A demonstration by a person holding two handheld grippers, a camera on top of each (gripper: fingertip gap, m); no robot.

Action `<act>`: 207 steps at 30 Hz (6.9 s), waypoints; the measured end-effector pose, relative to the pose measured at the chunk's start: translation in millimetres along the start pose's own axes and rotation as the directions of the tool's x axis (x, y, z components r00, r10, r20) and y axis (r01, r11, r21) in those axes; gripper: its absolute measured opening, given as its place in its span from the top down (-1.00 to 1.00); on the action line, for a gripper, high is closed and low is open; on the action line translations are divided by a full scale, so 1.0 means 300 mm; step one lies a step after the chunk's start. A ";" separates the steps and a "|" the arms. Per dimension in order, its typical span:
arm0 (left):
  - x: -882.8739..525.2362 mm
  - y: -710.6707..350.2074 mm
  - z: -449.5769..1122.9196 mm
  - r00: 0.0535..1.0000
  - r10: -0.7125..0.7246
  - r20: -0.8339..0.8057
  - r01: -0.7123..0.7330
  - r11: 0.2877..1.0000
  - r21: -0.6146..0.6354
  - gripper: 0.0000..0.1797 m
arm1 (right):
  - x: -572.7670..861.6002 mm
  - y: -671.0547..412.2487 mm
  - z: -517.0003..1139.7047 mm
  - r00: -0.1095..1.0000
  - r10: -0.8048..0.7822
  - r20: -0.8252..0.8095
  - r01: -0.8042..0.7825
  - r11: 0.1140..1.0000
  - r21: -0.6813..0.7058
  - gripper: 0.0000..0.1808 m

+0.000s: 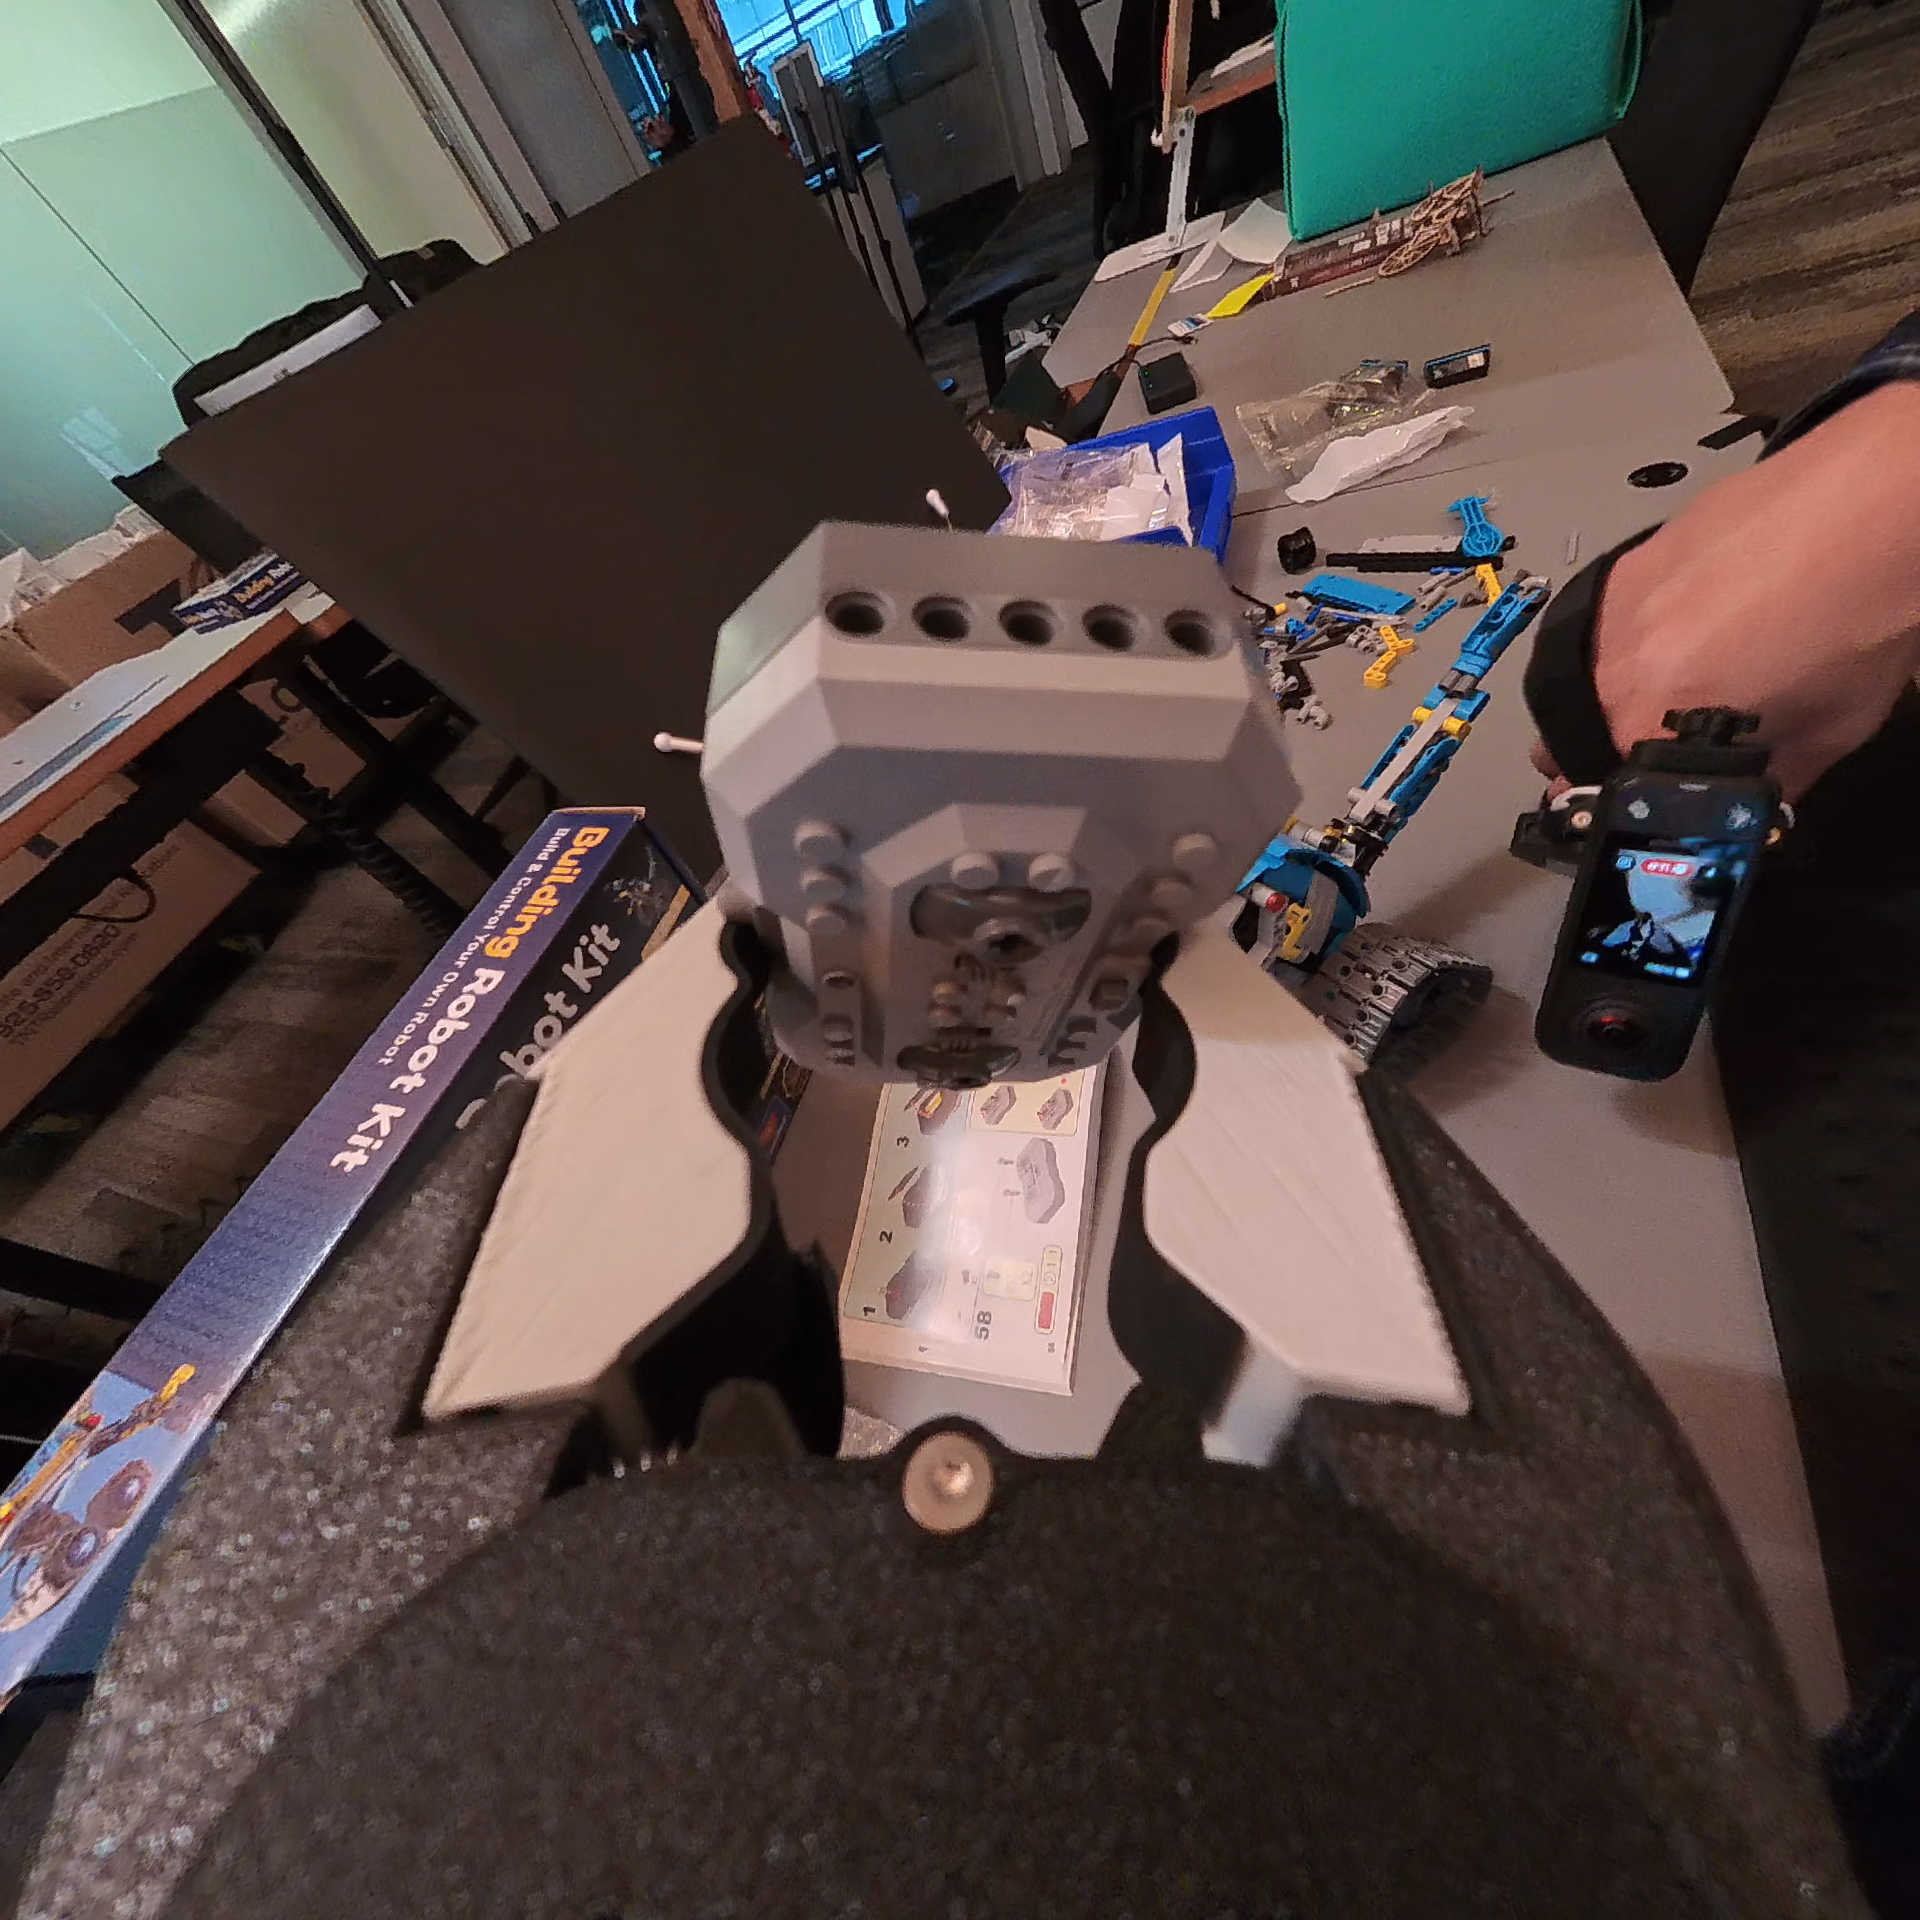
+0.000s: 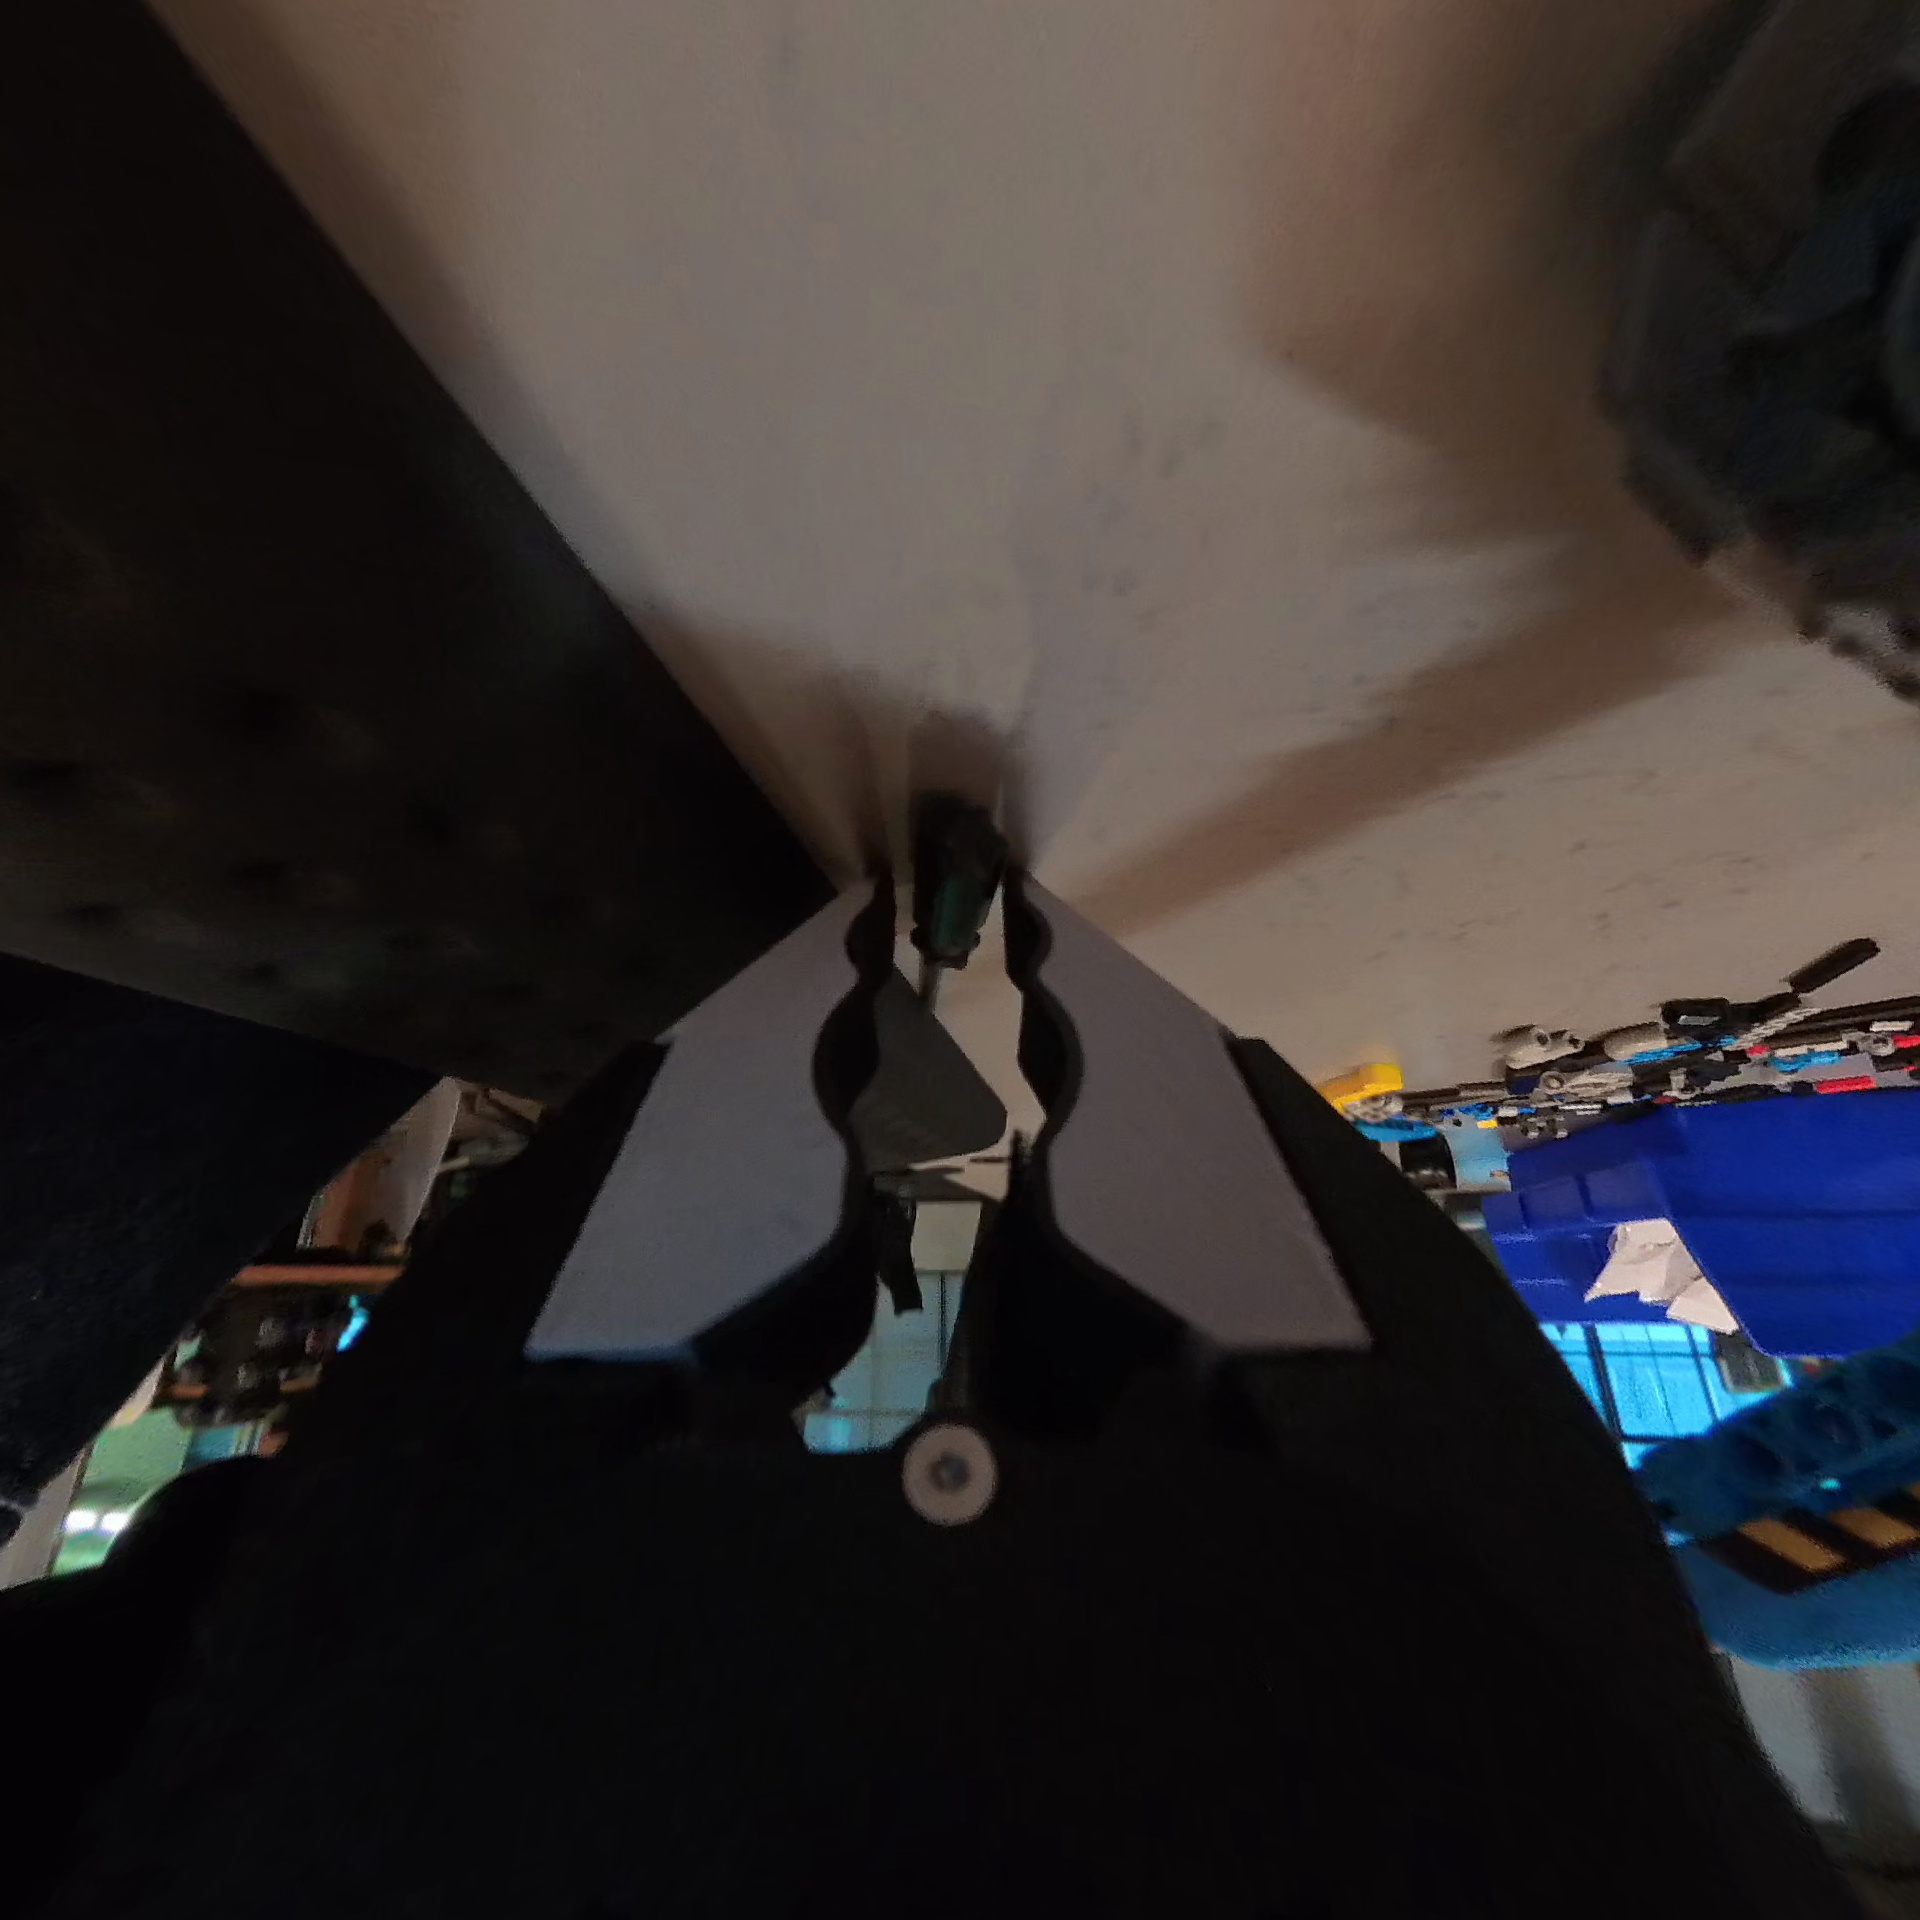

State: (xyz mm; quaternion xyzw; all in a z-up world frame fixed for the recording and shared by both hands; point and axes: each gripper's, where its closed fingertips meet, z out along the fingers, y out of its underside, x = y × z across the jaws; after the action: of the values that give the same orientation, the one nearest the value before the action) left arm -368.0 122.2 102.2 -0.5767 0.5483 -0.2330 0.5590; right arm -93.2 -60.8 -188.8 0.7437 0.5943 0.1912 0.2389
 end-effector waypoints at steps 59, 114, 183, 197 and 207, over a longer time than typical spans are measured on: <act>0.268 -0.426 0.242 0.969 0.246 -0.031 -0.220 0.909 0.355 0.23 | 0.306 0.163 -1.048 0.935 0.171 0.309 -0.089 -0.733 0.675 0.86; 0.529 0.251 -0.031 0.818 -0.384 -0.428 0.537 0.776 0.330 0.23 | 0.121 -0.236 -1.028 0.945 -0.300 0.130 -0.271 -0.494 0.826 0.86; 0.540 0.293 0.030 0.892 -0.327 -0.312 0.418 0.860 0.292 0.23 | 0.145 -0.229 -0.994 0.910 -0.352 0.219 -0.363 -0.424 0.830 0.86; 0.546 0.294 0.034 0.892 -0.323 -0.315 0.414 0.864 0.285 0.23 | 0.144 -0.233 -0.987 0.914 -0.343 0.217 -0.355 -0.416 0.837 0.86; 0.546 0.293 0.025 0.890 -0.324 -0.322 0.418 0.861 0.289 0.23 | 0.140 -0.232 -0.989 0.909 -0.355 0.217 -0.362 -0.415 0.835 0.86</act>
State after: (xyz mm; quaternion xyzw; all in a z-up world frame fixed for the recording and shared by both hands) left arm -346.4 -1.3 -35.3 -0.5271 0.4444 -0.5050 0.5193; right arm -307.6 30.7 12.0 0.6134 0.4031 -0.5625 -0.3806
